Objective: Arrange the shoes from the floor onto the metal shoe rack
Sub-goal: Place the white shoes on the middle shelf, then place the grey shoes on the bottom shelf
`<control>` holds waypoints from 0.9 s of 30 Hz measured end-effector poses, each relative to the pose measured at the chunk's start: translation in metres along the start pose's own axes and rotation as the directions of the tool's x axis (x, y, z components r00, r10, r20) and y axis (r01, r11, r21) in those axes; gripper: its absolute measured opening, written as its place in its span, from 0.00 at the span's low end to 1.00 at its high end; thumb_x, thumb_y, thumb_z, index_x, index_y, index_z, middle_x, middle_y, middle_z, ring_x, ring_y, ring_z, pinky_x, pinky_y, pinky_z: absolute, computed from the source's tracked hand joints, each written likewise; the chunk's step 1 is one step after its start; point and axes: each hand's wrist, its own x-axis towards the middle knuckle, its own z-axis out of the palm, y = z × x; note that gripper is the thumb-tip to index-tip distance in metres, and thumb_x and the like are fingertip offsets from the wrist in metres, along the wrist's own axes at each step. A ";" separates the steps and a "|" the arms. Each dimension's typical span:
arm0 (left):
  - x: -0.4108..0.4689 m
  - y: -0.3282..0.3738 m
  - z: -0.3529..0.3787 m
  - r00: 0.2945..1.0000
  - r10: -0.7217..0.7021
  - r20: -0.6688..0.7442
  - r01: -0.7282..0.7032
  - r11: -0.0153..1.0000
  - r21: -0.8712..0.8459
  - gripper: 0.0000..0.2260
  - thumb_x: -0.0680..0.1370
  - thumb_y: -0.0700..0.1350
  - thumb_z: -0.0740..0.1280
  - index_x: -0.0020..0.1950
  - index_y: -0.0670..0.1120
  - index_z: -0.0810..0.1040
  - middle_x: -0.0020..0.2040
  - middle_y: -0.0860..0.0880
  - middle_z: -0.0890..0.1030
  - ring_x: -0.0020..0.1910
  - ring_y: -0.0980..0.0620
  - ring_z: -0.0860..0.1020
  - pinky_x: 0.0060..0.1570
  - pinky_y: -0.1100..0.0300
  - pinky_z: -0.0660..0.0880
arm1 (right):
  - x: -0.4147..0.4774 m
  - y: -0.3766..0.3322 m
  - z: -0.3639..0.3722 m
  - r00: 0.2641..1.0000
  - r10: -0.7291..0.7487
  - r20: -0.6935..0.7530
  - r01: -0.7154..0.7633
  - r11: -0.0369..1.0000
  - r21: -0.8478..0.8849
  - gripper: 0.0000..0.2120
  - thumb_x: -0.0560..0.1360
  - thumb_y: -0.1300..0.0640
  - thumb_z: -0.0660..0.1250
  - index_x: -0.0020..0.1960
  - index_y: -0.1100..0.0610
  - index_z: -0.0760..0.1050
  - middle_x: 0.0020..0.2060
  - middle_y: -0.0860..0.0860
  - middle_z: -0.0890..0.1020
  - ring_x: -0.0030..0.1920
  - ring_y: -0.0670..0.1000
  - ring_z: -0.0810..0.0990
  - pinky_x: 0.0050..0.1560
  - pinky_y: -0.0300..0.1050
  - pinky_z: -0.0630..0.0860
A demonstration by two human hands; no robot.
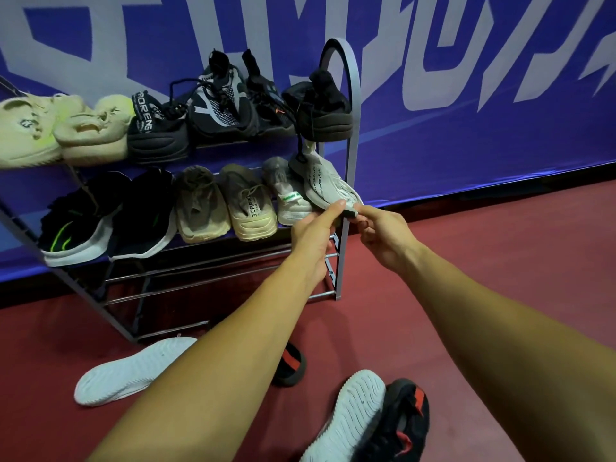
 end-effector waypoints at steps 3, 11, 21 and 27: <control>0.003 0.001 0.001 0.998 -0.024 -0.056 0.026 0.999 0.034 0.07 0.70 0.50 0.78 0.38 0.49 0.82 0.39 0.51 0.80 0.35 0.56 0.73 0.29 0.65 0.66 | 0.008 0.004 0.009 0.999 -0.026 -0.021 0.027 0.999 0.030 0.02 0.74 0.63 0.71 0.45 0.61 0.82 0.35 0.51 0.77 0.29 0.42 0.68 0.26 0.32 0.62; 0.010 0.003 -0.004 0.991 -0.037 -0.129 0.040 0.999 0.022 0.06 0.75 0.44 0.74 0.38 0.49 0.81 0.37 0.53 0.83 0.33 0.58 0.74 0.29 0.64 0.63 | 0.018 0.018 0.021 0.989 -0.035 -0.144 0.023 0.996 -0.084 0.09 0.75 0.56 0.73 0.48 0.63 0.83 0.32 0.52 0.79 0.27 0.44 0.69 0.24 0.35 0.63; -0.012 0.007 -0.040 0.994 -0.002 -0.106 0.021 0.983 0.182 0.05 0.75 0.47 0.72 0.40 0.48 0.81 0.35 0.53 0.81 0.31 0.58 0.73 0.29 0.66 0.63 | -0.008 0.011 0.009 0.993 -0.037 -0.110 0.006 0.963 -0.271 0.11 0.77 0.55 0.71 0.56 0.59 0.80 0.40 0.53 0.77 0.28 0.44 0.67 0.29 0.37 0.59; -0.037 -0.005 -0.071 0.997 0.072 -0.021 -0.048 0.820 0.570 0.08 0.76 0.47 0.69 0.38 0.46 0.81 0.38 0.49 0.82 0.32 0.56 0.74 0.23 0.70 0.65 | -0.038 0.020 0.009 0.998 -0.012 -0.055 -0.016 0.878 -0.479 0.06 0.75 0.68 0.66 0.47 0.60 0.80 0.41 0.56 0.80 0.30 0.46 0.71 0.32 0.39 0.63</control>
